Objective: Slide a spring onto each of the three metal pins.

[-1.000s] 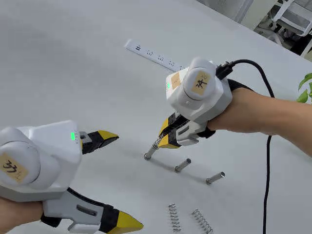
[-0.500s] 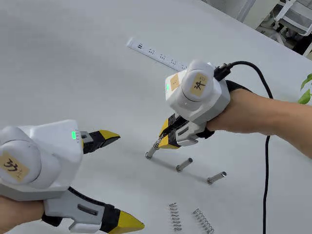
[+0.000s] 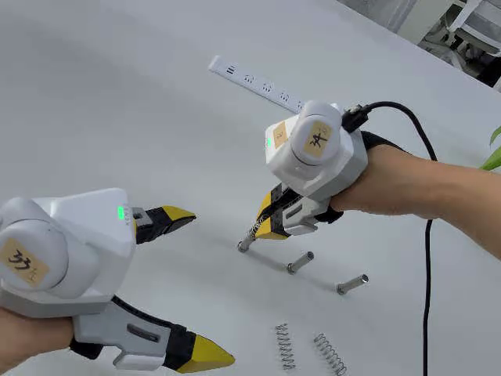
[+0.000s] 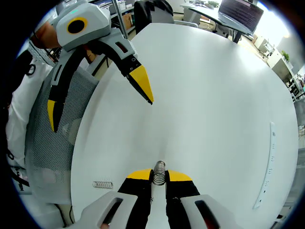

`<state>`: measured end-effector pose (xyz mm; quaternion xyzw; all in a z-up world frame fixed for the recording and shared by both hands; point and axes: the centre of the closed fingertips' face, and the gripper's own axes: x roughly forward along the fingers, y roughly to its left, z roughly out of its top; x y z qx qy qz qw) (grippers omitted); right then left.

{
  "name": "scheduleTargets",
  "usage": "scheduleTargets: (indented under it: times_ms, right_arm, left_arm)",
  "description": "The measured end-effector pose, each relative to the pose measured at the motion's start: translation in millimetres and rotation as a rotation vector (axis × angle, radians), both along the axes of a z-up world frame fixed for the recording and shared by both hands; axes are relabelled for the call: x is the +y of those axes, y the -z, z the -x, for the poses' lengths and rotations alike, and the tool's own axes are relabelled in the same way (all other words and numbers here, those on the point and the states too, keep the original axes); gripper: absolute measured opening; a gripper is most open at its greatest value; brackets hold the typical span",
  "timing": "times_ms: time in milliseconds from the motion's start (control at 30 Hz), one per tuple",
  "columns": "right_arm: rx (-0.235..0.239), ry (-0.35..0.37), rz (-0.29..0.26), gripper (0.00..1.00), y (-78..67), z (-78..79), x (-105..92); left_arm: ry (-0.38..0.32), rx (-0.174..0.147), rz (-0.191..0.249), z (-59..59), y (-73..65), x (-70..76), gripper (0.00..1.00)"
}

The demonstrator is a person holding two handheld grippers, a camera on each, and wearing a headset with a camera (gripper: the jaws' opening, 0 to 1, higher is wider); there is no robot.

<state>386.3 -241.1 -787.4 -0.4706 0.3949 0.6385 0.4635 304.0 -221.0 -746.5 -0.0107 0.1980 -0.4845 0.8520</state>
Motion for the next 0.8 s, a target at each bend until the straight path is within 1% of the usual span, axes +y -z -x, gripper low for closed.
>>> scheduleTargets:
  times_ms: [533,800]
  right_arm:
    - [0.007,-0.012,0.021,0.07,15.5,0.1,1.0]
    - [0.010,-0.021,0.028,0.07,20.6,-0.1,1.1]
  left_arm:
    - [-0.004,0.003,0.006,0.7,2.3,1.7,0.98]
    - [-0.006,0.005,0.012,-0.1,2.7,1.9,0.98]
